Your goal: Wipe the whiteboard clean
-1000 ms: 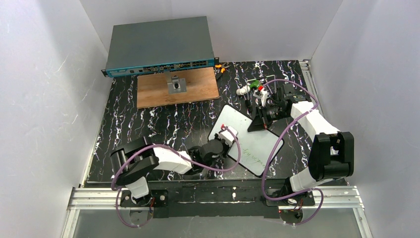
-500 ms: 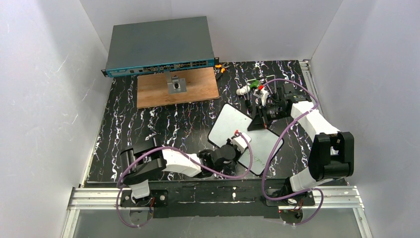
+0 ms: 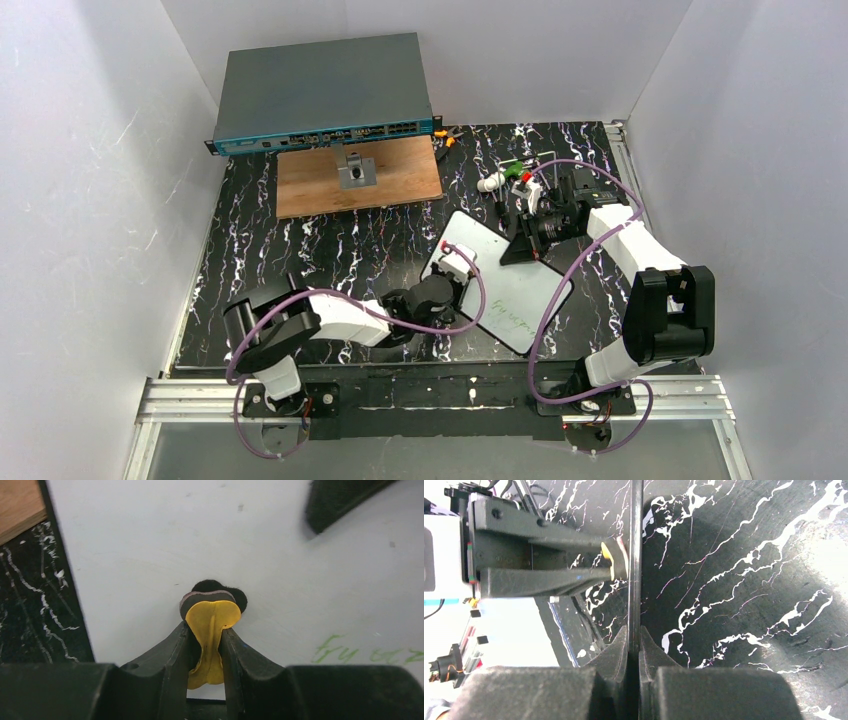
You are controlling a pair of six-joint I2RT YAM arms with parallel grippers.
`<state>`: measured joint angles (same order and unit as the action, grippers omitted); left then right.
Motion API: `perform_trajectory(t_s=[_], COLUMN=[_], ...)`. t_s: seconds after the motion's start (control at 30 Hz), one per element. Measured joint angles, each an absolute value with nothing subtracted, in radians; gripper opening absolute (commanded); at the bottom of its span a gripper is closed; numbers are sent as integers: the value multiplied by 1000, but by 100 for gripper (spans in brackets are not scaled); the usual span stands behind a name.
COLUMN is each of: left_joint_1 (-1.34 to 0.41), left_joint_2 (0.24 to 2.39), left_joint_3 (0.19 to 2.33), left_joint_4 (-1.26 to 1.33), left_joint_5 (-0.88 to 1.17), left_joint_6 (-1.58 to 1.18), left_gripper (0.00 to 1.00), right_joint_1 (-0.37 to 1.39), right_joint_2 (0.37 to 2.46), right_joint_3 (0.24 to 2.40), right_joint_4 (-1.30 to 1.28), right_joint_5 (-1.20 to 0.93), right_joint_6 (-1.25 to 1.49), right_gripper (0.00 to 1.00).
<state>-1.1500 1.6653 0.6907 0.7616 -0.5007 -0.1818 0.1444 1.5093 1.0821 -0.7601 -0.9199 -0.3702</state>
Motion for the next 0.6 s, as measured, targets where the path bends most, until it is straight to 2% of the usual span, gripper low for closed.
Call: perform_trajectory(t_s=[0.33, 0.47, 0.6], left_joint_1=[-1311, -1296, -1178], left_joint_2=[1762, 1773, 1746], left_joint_3=[749, 770, 733], left_joint_4=[807, 775, 777], left_joint_5=[-436, -452, -422], left_joint_6=[-71, -141, -276], left_gripper=[0, 0, 0], right_joint_1=[149, 144, 126], right_joint_2=[1509, 1509, 1509], right_joint_3=[1082, 1081, 1081], right_joint_4=[-770, -751, -703], right_joint_5=[-936, -913, -896], right_joint_6=[-390, -356, -307], right_gripper=[1, 1, 1])
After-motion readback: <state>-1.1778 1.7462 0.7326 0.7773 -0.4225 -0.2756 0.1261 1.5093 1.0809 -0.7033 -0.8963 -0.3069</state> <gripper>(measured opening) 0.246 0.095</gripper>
